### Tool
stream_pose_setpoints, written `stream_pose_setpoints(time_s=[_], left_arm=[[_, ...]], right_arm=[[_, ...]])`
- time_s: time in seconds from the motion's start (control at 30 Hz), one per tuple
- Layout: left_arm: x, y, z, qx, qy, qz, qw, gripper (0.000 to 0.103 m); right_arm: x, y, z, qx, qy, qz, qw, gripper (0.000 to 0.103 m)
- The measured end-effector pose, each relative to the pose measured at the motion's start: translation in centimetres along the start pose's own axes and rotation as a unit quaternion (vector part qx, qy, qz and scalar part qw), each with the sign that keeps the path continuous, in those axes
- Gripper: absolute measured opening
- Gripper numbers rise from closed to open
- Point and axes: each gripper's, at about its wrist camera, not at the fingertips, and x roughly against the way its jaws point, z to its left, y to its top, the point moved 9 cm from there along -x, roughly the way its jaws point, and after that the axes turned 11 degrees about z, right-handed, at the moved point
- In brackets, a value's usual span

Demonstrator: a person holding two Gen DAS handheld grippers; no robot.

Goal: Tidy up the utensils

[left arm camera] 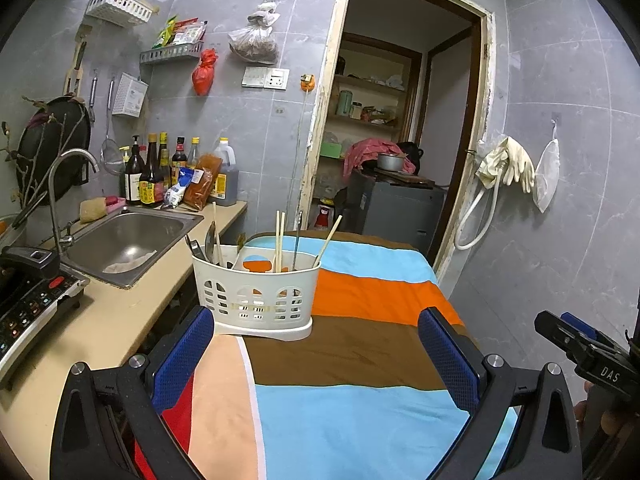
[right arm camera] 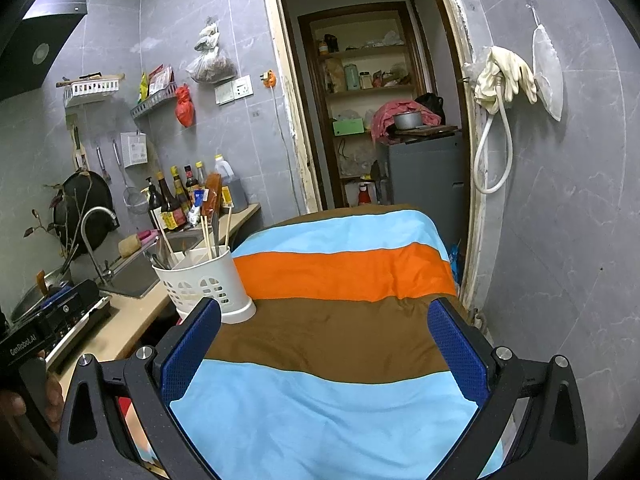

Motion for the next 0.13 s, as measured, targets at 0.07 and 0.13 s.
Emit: stream_pose_setpoints(time_s=[0.07,0.13], left_arm=[[-0.09,-0.03,0.23,0.001,0.001,0.001,1.0,0.102],[-0.23,0.01,0.44,0.003,0.003,0.001,1.0,0.102]], right_arm=[[-0.02,-0.11,0.09,0.0,0.0,0.001,1.0,0.101],[0.02,-0.01,0.04,0.0,0.0,0.0,1.0,0.101]])
